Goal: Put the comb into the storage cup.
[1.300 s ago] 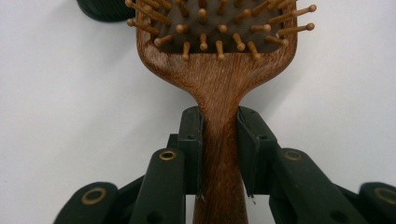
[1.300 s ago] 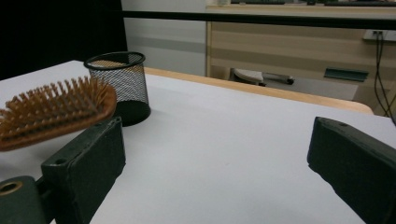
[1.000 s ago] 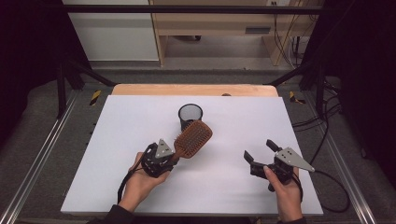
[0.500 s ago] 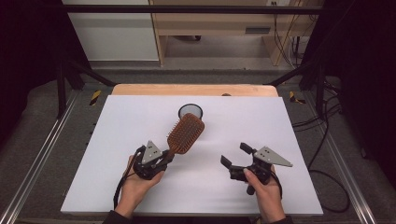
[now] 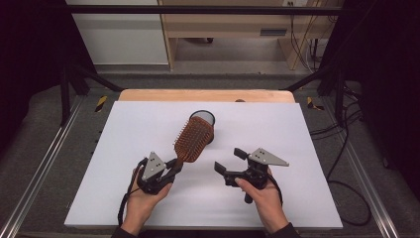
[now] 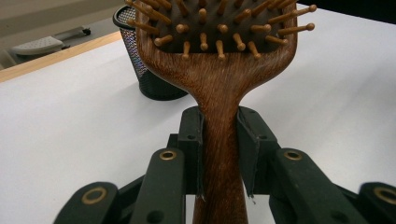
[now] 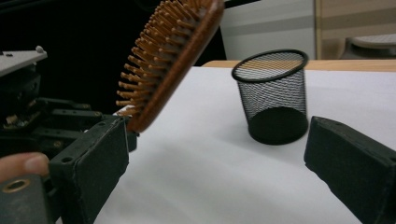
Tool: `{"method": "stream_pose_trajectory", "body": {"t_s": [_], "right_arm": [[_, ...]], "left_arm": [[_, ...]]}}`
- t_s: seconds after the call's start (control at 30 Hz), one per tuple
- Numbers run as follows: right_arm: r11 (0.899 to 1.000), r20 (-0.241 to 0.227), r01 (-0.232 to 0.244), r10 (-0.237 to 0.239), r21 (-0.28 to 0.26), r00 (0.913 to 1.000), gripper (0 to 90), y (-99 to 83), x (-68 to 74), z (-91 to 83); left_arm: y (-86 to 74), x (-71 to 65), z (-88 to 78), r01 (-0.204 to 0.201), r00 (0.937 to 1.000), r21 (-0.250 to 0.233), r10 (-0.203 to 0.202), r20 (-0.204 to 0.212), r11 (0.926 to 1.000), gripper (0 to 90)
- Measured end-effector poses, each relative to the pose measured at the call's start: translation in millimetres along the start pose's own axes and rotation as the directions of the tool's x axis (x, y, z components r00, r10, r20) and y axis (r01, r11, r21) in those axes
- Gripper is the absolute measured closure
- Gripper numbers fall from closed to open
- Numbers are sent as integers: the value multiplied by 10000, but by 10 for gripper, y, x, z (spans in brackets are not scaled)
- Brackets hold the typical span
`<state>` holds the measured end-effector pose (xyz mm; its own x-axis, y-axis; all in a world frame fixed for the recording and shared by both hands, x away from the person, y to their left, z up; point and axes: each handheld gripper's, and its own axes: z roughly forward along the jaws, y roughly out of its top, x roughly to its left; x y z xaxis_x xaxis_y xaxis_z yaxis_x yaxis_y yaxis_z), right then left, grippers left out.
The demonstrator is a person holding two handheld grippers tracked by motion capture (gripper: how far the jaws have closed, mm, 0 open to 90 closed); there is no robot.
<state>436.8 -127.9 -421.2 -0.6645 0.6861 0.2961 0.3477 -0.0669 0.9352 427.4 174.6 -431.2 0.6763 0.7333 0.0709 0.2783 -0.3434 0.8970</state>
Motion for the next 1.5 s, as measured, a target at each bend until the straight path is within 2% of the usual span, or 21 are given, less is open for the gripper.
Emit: {"method": "stream_pose_trajectory", "body": {"t_s": [0.27, 0.43, 0.73, 1.07, 1.5], "right_arm": [[9993, -367, 141, -128, 343, 9992, 70, 197, 133, 182], [9985, -468, 33, -7, 546, 9989, 69, 265, 159, 275], [9969, -733, 132, -74, 781, 9973, 66, 345, 239, 374], [9959, -870, -106, 184, 893, 9960, 79, 369, 212, 440], [9967, -1118, -140, 229, 799, 9935, 113, 452, 205, 487]], "left_arm": [[-5, -44, -2, -97, 9999, -145, 98, 27, 9998, 730], [-12, -82, 2, -229, 9997, -172, 230, 99, 9996, 729], [-23, -139, 21, -331, 9993, -217, 335, 171, 9992, 729], [-31, -153, 32, -295, 9993, -322, 302, 222, 9990, 729], [-30, -152, 22, -207, 9994, -493, 221, 263, 9986, 729]]}}
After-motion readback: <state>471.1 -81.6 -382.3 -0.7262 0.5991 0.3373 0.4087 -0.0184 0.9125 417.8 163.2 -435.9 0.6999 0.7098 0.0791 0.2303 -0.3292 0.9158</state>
